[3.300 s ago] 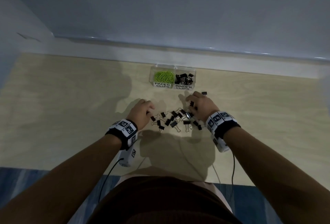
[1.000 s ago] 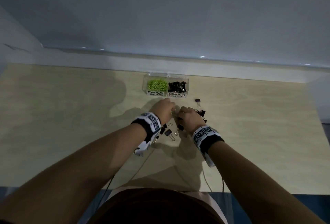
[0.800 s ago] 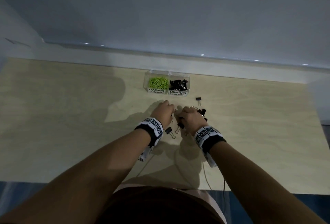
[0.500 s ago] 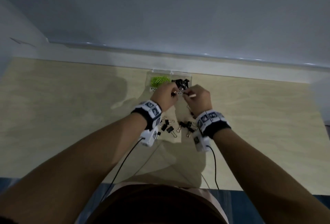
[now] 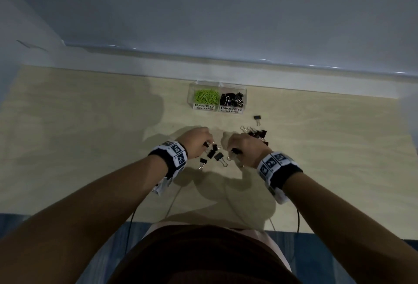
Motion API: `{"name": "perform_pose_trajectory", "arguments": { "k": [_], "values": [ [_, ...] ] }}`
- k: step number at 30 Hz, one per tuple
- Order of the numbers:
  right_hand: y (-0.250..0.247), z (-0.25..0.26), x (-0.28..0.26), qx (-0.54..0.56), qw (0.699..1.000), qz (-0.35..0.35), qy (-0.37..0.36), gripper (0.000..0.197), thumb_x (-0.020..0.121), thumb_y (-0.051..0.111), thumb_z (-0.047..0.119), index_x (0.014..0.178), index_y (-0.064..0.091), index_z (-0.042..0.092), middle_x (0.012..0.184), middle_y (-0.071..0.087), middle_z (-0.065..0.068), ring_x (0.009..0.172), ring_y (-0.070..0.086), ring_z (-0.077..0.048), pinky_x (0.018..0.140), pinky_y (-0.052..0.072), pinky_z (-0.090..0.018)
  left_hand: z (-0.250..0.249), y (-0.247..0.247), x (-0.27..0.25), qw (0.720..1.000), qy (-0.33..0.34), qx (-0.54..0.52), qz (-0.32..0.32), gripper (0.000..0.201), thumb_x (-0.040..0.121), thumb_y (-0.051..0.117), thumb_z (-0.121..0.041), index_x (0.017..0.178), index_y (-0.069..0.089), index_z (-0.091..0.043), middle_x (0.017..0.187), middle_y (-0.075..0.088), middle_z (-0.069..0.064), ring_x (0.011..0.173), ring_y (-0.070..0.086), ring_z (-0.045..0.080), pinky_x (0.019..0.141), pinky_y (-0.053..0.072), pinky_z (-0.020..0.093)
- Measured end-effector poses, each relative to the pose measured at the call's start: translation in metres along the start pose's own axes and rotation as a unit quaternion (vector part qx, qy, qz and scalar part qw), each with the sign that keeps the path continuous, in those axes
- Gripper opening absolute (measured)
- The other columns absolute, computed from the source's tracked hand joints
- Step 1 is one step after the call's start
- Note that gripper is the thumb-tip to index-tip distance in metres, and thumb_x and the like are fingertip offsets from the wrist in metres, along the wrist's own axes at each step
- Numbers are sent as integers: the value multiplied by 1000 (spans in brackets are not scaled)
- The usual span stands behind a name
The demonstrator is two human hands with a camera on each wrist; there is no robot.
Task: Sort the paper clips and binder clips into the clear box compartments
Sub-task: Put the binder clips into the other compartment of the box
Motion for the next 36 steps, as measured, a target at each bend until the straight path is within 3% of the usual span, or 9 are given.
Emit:
{"name": "perform_pose_trajectory", "arguments": {
  "k": [3,7,12,16,19,25,28,32,36],
  "values": [
    [10,5,-1,-26,999,-12,-20,19,87,54,8,100,66,13,111,59,0,98,56,-22,81,52,-37,1,1,2,999,-17,-13,-25,24,87,57,-7,109,65,-10,113,56,7,104,54,23,92,43,30],
    [9,-3,1,-45,999,-25,-7,18,84,56,8,99,66,11,104,58,-6,93,55,-28,79,51,-40,7,-2,-2,998,-26,-39,-45,24,83,57,-7,106,61,-10,106,55,7,96,54,22,84,44,30],
    [-10,10,-4,28,992,-124,8,23,82,59,20,104,61,14,102,59,-6,90,56,-25,77,52,-38,26,-10,-33,988,-34,-85,-120,26,83,57,-14,108,58,-15,101,51,2,87,51,15,79,46,28],
    [13,49,-2,18,991,-120,-49,31,83,60,17,113,61,16,99,58,-12,88,54,-29,69,52,-38,22,17,-52,994,18,-58,-93,26,82,57,-11,106,69,-13,99,57,10,90,53,25,81,48,35],
    [29,52,-1,-57,990,-127,-34,27,78,67,9,105,65,12,95,57,-17,83,56,-37,56,55,-46,26,23,-54,993,19,-35,-113,18,81,62,-10,96,72,-8,98,59,15,91,57,32,81,51,40],
    [40,50,-11,-82,987,-139,-22,42,59,80,2,98,69,13,93,62,-12,79,61,-32,50,55,-34,23,22,-52,992,9,-4,-123,16,81,67,-10,94,70,-2,99,60,19,92,57,36,83,50,41],
    [41,44,-8,-77,987,-144,-5,37,62,80,5,97,70,12,91,63,-9,78,61,-30,53,56,-33,26,19,-48,993,-21,-18,-111,14,85,59,-10,94,68,-4,102,58,15,96,54,30,86,45,35],
    [28,40,-10,-17,988,-151,-8,16,78,66,10,94,70,6,91,63,-13,80,58,-34,65,55,-40,34,14,-44,996,-55,-10,-66,13,84,56,-15,94,64,-9,100,56,8,92,55,25,83,46,33],
    [-19,18,-17,86,971,-220,49,12,85,59,15,86,70,9,85,65,-8,71,58,-20,71,55,-33,17,-14,-31,994,-59,-69,-68,10,86,61,-19,93,65,-13,92,59,1,82,53,13,81,46,26]
  ]
}}
Point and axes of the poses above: each hand's wrist, its own x-axis towards the middle knuckle, its own y-axis out of the palm, z = x × y, the point moved 9 cm from there along x, towards the middle knuckle
